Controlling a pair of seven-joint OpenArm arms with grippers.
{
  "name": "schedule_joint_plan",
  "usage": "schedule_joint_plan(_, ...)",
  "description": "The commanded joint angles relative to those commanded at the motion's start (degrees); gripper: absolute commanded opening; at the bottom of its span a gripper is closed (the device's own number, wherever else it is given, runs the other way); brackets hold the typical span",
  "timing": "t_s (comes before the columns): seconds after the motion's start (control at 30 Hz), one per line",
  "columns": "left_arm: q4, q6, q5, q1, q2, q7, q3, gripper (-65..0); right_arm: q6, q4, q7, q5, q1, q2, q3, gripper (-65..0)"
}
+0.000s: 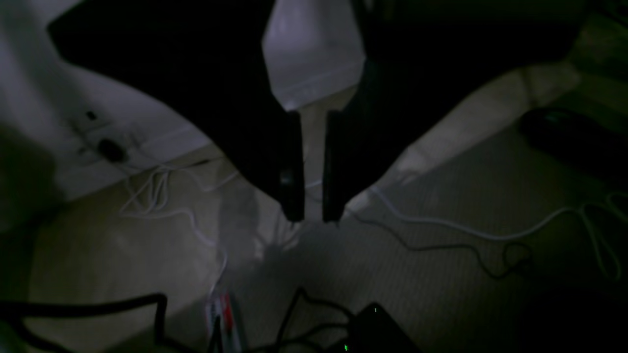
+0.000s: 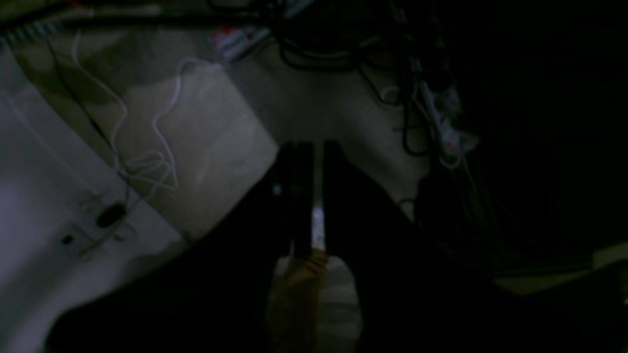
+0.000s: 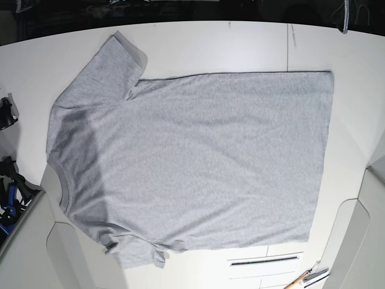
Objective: Fold the T-shirt properly
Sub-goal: 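Move both grippers from rest toward the shirt's shoulder edge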
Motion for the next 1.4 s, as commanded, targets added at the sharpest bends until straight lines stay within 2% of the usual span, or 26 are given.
schedule_joint_plan(0.13, 7.3, 0.0, -5.3, 5.1, -4.0, 1.1, 0.0, -54.4, -0.04, 4.9, 0.0, 0.0, -3.5, 3.1, 0.0, -61.8)
schedule_joint_plan(0.2, 11.4, 0.0, -7.1, 8.0, -5.7, 1.8, -1.2, -54.4, -0.07, 9.9, 0.0, 1.4, -6.1, 5.9, 0.0, -61.8)
schedule_joint_plan(0.23, 15.1, 0.0, -7.4, 10.8, -6.8, 3.0, -3.9, -54.4, -0.15, 15.3, -0.4, 4.4, -8.6, 8.9, 0.0, -61.8)
schedule_joint_plan(0.33, 21.1, 0.0, -7.3, 15.7, -7.2, 5.6, -9.9, -54.4, -0.28, 24.7, -0.9, 6.0, -13.4, 14.4, 0.0, -61.8)
schedule_joint_plan(0.53, 33.1, 0.0, -6.9, 24.9, -7.2, 6.0, -19.1, -54.4, -0.83, 41.5, -1.0, 6.0, -21.8, 24.3, 0.1, -61.7)
schedule_joint_plan(0.67, 40.8, 0.0, -6.9, 29.9, -7.2, 9.0, -23.0, -54.4, -3.5, 50.9, -1.8, 6.0, -26.4, 29.7, 1.1, -61.7)
schedule_joint_plan(0.87, 51.7, 0.0, -6.9, 36.0, -7.2, 9.6, -30.6, -54.4, -3.54, 66.4, -10.9, 6.3, -31.2, 34.4, 5.4, -61.7)
schedule_joint_plan(1.03, 60.5, 0.0, -6.9, 41.2, -7.2, 9.7, -38.6, -54.4, -3.54, 76.1, -12.9, 11.0, -32.1, 37.3, 7.5, -61.7)
schedule_joint_plan(1.1, 63.7, 0.0, -6.9, 43.7, -7.2, 9.7, -41.9, -54.4, -3.65, 79.0, -16.2, 11.0, -32.1, 37.5, 7.8, -61.7)
schedule_joint_plan(1.13, 65.4, 0.0, -7.0, 45.0, -7.2, 9.7, -43.6, -54.4, -4.11, 80.4, -18.0, 11.0, -32.1, 37.5, 7.8, -61.7)
schedule_joint_plan(1.27, 72.1, 0.0, -7.0, 48.7, -7.2, 9.6, -49.2, -54.4, -8.74, 85.2, -18.6, 10.9, -32.1, 37.5, 7.8, -61.7)
schedule_joint_plan(1.33, 75.3, 0.0, -7.3, 49.8, -7.2, 9.7, -51.5, -54.4, -12.48, 87.6, -18.6, 10.6, -32.1, 37.5, 7.8, -61.6)
schedule_joint_plan(1.4, 77.9, 0.0, -7.5, 50.3, -7.2, 9.7, -53.4, -54.4, -18.62, 89.9, -18.6, 8.3, -32.1, 37.2, 7.9, -61.5)
